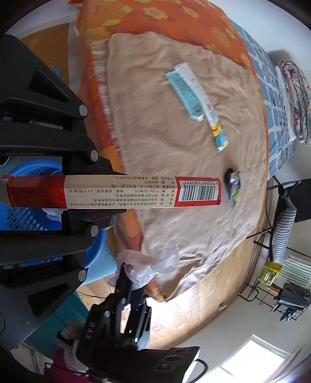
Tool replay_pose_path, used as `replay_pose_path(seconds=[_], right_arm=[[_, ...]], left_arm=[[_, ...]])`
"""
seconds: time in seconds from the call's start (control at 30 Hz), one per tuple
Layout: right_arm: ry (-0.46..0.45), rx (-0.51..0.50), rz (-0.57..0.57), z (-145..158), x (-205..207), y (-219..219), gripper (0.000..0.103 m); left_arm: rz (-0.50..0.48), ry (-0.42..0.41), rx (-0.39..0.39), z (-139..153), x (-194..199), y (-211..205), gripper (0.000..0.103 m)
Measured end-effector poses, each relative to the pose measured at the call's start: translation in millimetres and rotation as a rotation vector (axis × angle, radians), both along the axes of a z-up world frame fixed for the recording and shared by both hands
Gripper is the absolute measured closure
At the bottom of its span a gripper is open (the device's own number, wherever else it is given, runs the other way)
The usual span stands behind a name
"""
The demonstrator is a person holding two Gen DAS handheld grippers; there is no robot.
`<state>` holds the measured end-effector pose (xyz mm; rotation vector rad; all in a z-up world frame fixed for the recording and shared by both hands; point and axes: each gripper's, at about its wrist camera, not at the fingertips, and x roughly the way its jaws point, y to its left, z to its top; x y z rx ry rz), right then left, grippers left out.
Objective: Collect trash
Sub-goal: 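Carry the tissue box and crumpled tissue over the blue basket with both grippers, then open both grippers to drop the tissue box and tissue into the basket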
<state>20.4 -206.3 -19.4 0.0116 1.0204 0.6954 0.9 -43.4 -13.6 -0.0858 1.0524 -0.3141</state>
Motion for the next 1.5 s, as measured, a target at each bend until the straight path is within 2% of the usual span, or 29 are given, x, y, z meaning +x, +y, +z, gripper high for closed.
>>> replay_pose_path(seconds=[0.4,0.77,0.97,1.37,1.43,1.5], right_arm=[[0.058,-0.019,0.015,-11.9,-49.1,-12.8,0.084],[0.133,-0.074,0.04,-40.0,-83.1,-11.6,0.084],[0.17,-0.095,0.047,-52.9,-91.4,-11.5,0.083],[0.185,-0.124,0.047,-59.3,-94.1,-9.6,0.082],[0.188,-0.132,0.043,-60.9,-93.9,-9.0,0.08],[0.191,-0.137,0.038,-62.0,-93.4,-9.2,0.079]], left_arm=[[-0.038,0.077,0.006,-41.8,-46.0,-11.6,0.086],[-0.101,0.163,0.029,-76.8,-74.7,-31.0,0.086],[-0.128,0.199,0.058,-91.6,-85.4,-38.5,0.086],[-0.141,0.236,0.091,-104.6,-90.2,-46.6,0.085],[-0.139,0.241,0.094,-105.5,-90.2,-46.0,0.08],[-0.137,0.239,0.09,-104.9,-89.8,-44.9,0.057]])
